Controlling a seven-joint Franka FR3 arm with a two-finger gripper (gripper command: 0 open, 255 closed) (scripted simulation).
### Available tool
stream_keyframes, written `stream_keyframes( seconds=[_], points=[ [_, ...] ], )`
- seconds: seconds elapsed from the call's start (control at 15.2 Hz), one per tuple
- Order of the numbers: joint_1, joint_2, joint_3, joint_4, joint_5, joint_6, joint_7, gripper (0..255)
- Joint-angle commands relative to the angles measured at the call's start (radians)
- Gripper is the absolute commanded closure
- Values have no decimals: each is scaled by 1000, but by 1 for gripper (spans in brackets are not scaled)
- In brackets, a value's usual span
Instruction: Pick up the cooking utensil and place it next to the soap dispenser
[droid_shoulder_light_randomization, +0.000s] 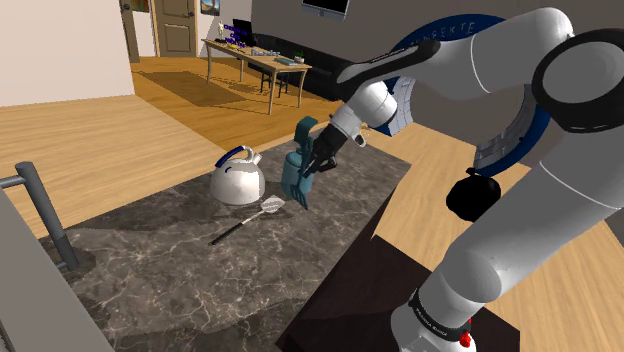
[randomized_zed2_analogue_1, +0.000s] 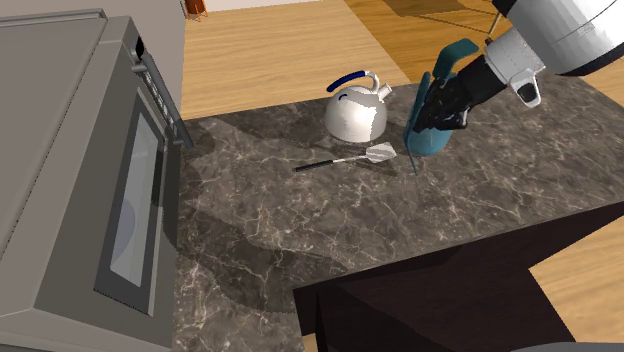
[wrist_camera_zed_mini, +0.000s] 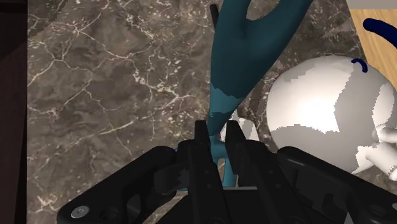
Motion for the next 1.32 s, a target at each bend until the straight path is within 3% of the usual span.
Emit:
stream_keyframes(
  seconds=[0.0,0.53,1.06,1.12,1.25],
  points=[
    [2,18,1,-7,13,20,-19,255],
    [10,95,5,-34,71,97,-102,255],
    [8,95,6,-34,71,97,-102,255],
    [7,94,5,-31,68,93,-101,0],
    [7,91,4,-36,69,94,-102,0]
  ],
)
